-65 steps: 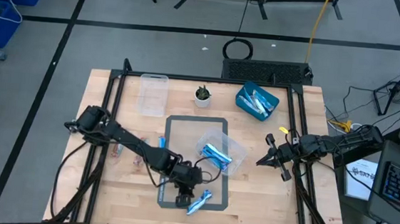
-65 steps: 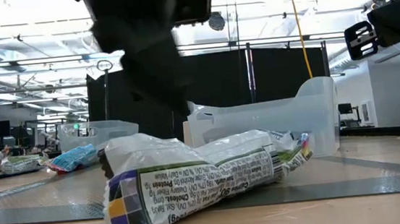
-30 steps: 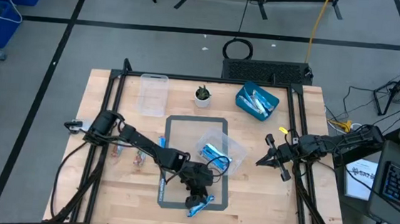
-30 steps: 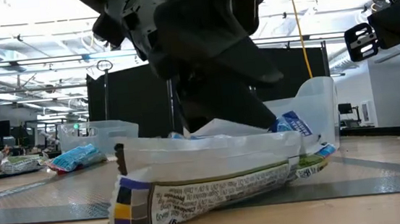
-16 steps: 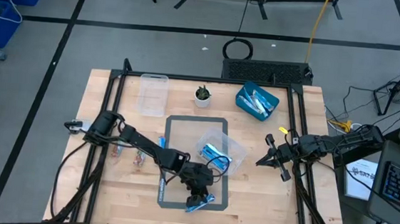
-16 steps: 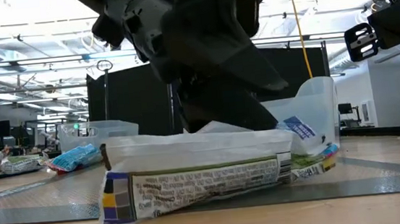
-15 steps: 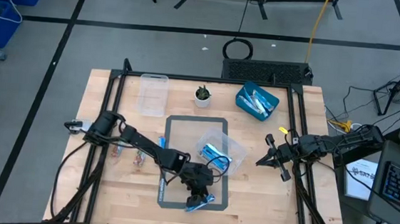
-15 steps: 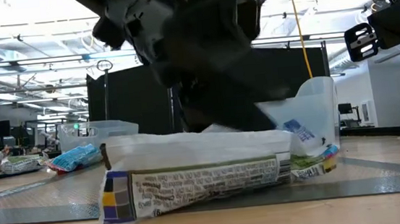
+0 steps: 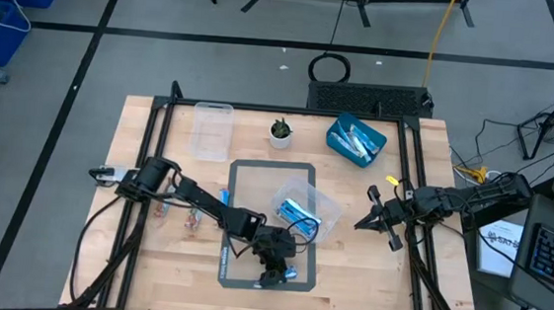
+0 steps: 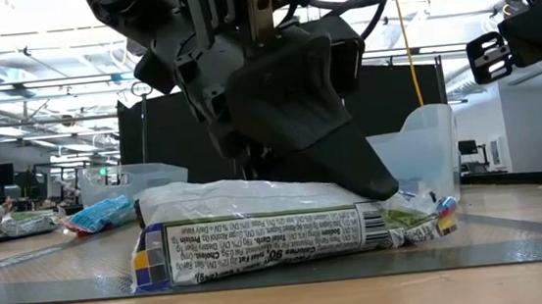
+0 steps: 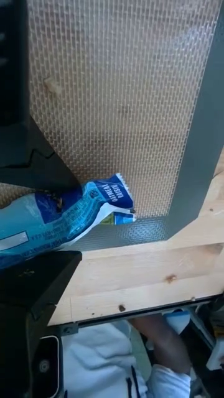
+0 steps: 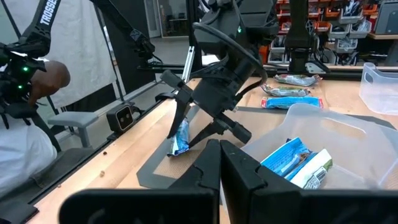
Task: Pick and place Granola Bars by type
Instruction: Put the snack into the center bin
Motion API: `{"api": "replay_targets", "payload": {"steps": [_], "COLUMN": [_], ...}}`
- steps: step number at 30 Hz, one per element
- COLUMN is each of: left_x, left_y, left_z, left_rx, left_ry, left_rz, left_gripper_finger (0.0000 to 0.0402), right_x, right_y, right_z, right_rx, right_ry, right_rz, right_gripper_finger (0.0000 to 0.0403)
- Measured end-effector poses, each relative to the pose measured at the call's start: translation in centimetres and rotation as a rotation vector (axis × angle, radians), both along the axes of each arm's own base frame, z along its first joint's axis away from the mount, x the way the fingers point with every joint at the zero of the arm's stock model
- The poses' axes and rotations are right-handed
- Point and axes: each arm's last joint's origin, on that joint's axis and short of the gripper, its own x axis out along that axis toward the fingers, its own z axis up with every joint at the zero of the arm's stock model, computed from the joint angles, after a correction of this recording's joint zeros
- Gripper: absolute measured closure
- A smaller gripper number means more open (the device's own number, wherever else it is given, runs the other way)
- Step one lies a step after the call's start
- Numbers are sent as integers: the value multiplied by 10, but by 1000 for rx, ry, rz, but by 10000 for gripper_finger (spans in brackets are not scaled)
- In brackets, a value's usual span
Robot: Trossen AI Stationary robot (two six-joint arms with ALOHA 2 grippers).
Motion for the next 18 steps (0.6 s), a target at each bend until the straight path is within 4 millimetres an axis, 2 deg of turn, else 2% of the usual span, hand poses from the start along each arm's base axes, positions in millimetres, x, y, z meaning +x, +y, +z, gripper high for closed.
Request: {"api": "replay_targets", "payload": {"steps": [4,12,18], "left_x": [0,0,1], "left_y": [0,1,2], "left_z": [0,0,1], "left_rx": [8,13,30], "left_ry": [-8,-24,-51], "left_rz": [-11,-44,-69], "left_gripper_finger": [252,383,386], "right_x": [0,0,0], "right_y": [0,0,0], "right_z": [0,0,0], "right_rx": [0,0,0], "right_ry": [0,0,0], "right_rz": [0,0,0], "right_gripper_finger": [403,403,403]}}
